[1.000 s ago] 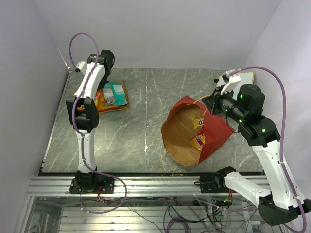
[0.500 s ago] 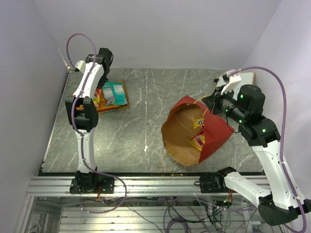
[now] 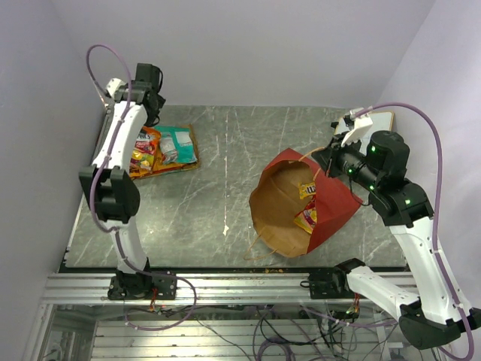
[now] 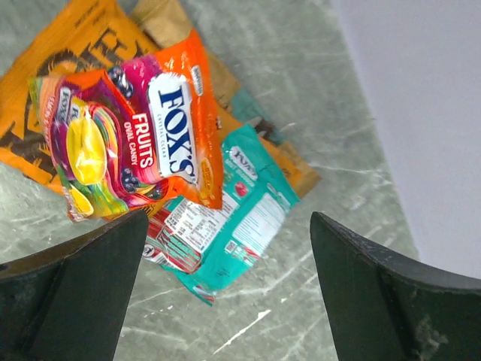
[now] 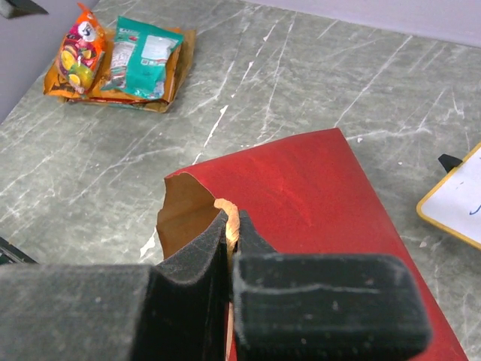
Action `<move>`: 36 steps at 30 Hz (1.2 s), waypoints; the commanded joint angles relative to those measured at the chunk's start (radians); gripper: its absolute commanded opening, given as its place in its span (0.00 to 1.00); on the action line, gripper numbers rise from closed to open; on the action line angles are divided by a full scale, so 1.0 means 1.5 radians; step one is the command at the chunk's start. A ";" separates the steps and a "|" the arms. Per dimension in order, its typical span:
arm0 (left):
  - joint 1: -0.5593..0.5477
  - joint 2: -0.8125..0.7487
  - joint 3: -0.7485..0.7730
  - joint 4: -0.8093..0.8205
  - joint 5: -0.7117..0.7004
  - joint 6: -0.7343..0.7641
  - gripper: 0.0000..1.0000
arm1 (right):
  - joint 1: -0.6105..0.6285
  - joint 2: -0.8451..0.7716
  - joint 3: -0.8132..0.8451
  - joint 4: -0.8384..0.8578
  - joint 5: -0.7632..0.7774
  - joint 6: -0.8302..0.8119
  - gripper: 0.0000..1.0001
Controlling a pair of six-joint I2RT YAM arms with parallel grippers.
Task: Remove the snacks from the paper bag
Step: Place the snack at the center of the board.
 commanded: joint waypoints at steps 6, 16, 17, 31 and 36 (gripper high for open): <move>0.074 -0.208 -0.266 0.156 0.090 0.214 0.98 | 0.002 0.010 0.009 0.022 -0.011 0.010 0.00; 0.166 -0.274 -0.450 0.286 0.271 0.357 0.94 | 0.003 0.017 -0.003 0.026 -0.021 0.016 0.00; 0.166 -0.263 -0.446 0.273 0.269 0.353 0.94 | 0.002 0.016 -0.004 0.027 -0.019 0.017 0.00; 0.165 -0.143 -0.359 0.180 0.306 0.166 0.86 | 0.002 0.013 -0.011 0.032 -0.014 0.021 0.00; 0.166 -0.118 -0.363 0.204 0.337 0.096 0.91 | 0.002 0.013 -0.005 0.025 -0.009 0.016 0.00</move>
